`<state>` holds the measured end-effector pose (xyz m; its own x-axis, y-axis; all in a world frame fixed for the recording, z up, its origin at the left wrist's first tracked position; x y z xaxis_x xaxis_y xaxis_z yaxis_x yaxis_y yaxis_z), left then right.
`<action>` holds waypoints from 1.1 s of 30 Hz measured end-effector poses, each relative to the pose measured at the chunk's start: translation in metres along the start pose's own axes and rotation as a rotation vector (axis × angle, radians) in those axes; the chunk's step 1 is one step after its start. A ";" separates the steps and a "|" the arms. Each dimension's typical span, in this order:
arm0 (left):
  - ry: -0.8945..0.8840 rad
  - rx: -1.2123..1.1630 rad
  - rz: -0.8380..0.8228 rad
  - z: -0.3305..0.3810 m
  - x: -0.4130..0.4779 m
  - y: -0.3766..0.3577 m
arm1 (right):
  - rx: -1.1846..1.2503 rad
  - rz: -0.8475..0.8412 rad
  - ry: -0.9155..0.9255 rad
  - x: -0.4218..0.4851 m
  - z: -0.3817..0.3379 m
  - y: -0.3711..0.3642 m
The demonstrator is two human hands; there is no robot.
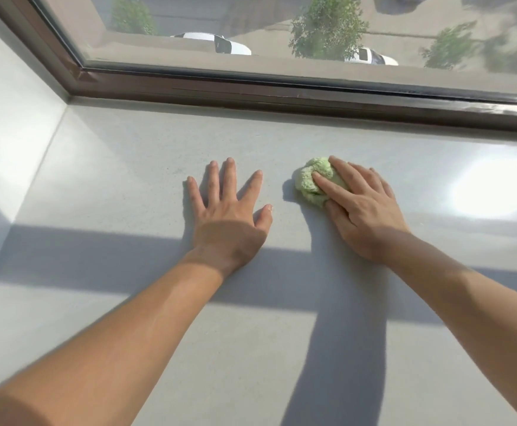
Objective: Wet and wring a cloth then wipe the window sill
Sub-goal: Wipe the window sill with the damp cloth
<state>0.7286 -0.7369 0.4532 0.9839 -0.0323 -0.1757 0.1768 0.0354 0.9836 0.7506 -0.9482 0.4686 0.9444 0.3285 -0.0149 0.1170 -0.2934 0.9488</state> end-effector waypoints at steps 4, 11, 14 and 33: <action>-0.010 -0.089 0.052 0.004 -0.021 0.012 | 0.061 0.155 -0.370 0.020 0.065 0.035; 0.002 -0.076 0.096 0.043 -0.091 0.014 | 0.024 0.036 -0.071 -0.050 -0.029 0.015; 0.053 -0.056 0.067 0.048 -0.113 0.015 | 0.033 -0.065 0.085 -0.075 -0.029 0.018; -0.009 -0.257 -0.022 0.037 -0.120 0.032 | 0.027 0.065 -0.274 -0.105 0.019 0.055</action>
<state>0.6155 -0.7693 0.5073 0.9798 -0.0448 -0.1951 0.1997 0.2877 0.9367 0.6636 -1.0156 0.5163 0.9976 0.0543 -0.0422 0.0578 -0.3305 0.9420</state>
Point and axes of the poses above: each hand's wrist, its own x-axis towards the middle knuckle, its own y-axis out of the back of the hand, z = x × y, the point moved 9 cm from there along x, towards the middle knuckle, and after that the axes turned 7 degrees about x, right-handed, at the moved point
